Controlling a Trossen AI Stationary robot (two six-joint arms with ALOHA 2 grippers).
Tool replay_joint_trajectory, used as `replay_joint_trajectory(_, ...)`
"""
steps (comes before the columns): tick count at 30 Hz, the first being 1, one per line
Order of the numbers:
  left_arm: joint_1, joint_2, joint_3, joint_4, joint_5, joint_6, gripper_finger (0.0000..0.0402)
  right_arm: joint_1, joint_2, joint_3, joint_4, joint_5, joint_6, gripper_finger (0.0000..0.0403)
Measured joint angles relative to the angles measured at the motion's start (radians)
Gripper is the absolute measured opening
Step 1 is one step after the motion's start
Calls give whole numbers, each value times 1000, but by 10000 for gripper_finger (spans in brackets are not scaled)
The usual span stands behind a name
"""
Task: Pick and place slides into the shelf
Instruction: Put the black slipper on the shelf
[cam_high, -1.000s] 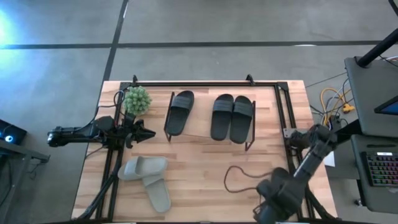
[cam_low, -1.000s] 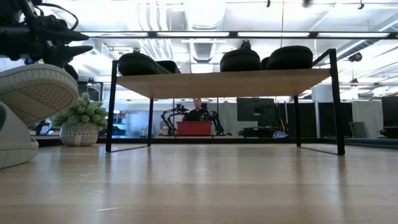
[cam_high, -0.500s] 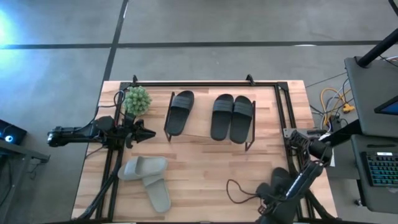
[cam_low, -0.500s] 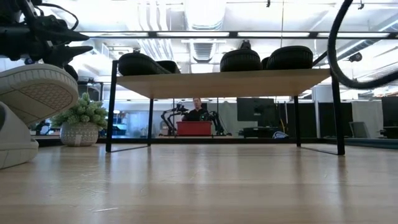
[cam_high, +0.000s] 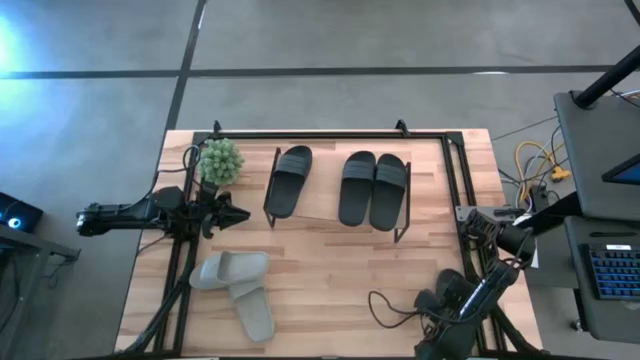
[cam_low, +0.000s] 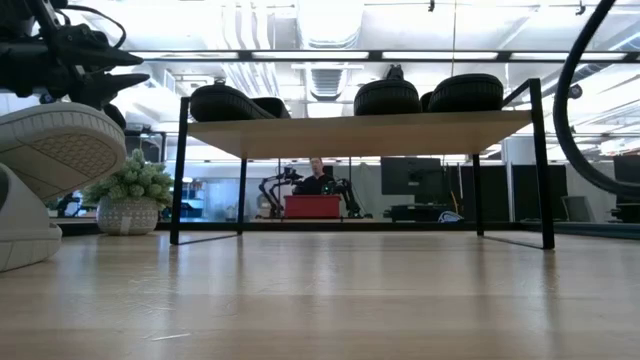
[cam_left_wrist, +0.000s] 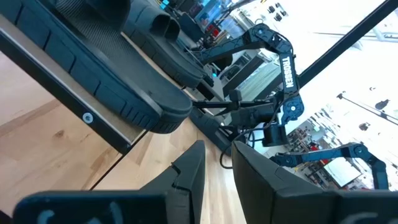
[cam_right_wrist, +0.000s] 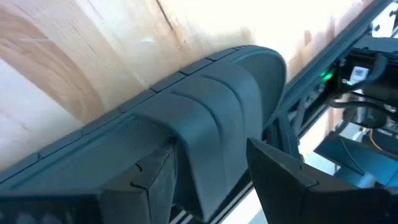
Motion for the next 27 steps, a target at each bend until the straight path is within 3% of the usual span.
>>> replay_joint_trajectory(12,0,0,0,0,0,0,66,2,-8,-135,63,-17,-16,179)
replay_joint_trajectory(27,0,0,0,0,0,0,66,-1,-7,-120,79,-19,49,93)
